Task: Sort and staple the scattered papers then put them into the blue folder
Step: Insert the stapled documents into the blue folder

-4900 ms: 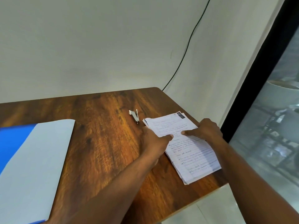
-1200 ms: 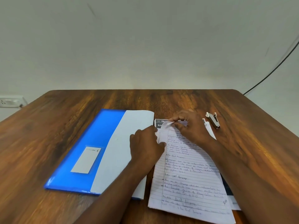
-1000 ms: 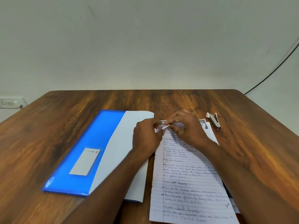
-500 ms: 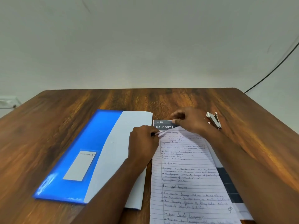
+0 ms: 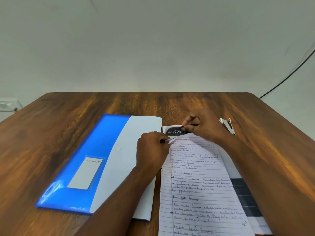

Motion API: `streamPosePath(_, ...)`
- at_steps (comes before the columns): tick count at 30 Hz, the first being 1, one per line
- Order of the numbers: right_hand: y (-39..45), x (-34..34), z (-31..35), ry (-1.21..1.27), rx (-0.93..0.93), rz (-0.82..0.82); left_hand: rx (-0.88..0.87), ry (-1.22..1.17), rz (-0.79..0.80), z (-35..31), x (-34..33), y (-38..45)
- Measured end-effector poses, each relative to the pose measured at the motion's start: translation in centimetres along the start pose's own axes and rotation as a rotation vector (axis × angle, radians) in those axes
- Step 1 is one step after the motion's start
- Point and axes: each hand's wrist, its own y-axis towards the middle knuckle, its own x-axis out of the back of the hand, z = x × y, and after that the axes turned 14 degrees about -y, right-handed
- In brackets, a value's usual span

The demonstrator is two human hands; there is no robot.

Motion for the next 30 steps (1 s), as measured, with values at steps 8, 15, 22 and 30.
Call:
streamPosePath(8,-1.8,0.6,-1.1,0.134,0.089,0.055,0.006,-0.021,-0.054,-0.1,0.1,-0.1)
streamPosePath(15,-1.6,1.3,-0.2,0.169,0.074,0.051,0.077,-0.017,-0.039,-0.7,0.2,-0.3)
streamPosePath(22,-1.0,1.1,-1.3,0.074,-0.054,0.1,0.024,0.02,-0.017,-1.1,0.5,-0.5)
streamPosePath(30,-1.0,0.9,-2.6,0.077,-0.137,0.167,0.029,0.046,-0.008,-1.2,0.5,-0.6)
